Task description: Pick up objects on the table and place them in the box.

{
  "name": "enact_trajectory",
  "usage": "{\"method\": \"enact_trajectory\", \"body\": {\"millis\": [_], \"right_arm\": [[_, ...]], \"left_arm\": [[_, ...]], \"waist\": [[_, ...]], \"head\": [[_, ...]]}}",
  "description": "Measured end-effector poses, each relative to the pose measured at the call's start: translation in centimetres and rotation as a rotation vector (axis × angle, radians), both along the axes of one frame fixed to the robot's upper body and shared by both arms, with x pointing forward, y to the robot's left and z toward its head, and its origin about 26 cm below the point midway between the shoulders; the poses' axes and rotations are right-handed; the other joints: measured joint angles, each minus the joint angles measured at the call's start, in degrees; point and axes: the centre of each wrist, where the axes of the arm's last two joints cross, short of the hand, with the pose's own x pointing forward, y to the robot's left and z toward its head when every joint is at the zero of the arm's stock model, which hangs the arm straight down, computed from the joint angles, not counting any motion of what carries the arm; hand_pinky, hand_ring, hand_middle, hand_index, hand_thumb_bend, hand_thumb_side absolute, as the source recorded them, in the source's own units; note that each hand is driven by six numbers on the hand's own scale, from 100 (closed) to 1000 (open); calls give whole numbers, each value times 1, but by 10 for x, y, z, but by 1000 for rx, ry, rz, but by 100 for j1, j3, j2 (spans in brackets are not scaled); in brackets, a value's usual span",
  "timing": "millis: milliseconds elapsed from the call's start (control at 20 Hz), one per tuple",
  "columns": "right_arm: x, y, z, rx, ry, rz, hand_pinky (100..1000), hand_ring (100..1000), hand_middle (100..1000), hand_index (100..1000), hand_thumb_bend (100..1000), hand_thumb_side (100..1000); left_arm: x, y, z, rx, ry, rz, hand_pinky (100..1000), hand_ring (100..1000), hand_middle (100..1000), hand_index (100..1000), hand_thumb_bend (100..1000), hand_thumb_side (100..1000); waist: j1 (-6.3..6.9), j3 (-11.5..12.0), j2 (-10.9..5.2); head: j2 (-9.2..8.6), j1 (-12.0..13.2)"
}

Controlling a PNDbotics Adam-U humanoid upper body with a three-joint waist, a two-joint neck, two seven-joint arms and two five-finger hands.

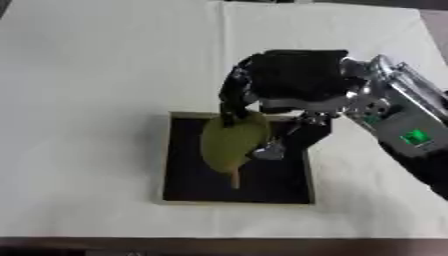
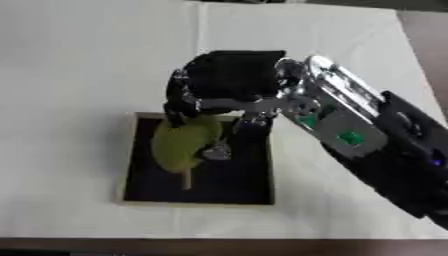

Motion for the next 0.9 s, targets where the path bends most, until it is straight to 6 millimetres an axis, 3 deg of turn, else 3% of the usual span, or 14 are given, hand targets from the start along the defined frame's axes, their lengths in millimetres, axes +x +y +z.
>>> {"method": "enact_trajectory", "body": {"millis": [50,250,450,500,700,900], "right_arm": [[2,0,-4,-10,4,-1,694,564,421,587,275,155],[10,-2,-17,-41,5,-41,709,589,476,629,335,132],[19,-5,-28,-76,1,-92,731,650,569,689,375,100],[20,-4,-32,-92,3,-94,748,702,626,731,392,100],[21,-4,-36,-153,-4,-59,795,798,771,822,382,100],[22,-7,-33,-162,-17,-35,819,829,808,838,396,100]], "left_arm": [[0,0,0,0,0,-1,706,715,746,755,100,606],[0,-1,0,1,1,-4,706,716,746,755,100,606],[1,-1,0,1,2,-6,706,716,747,755,100,606],[1,-1,0,1,2,-6,706,717,747,755,100,606],[1,-1,0,1,2,-6,706,718,747,755,100,606],[1,-1,0,1,2,-6,706,718,748,755,100,606]], "waist": [[0,0,0],[0,0,0],[0,-1,0],[1,-1,0],[4,-12,0],[13,-38,0]], "head": [[0,0],[-1,-2],[-1,-3],[-1,-4],[-1,-4],[-1,-2]]}}
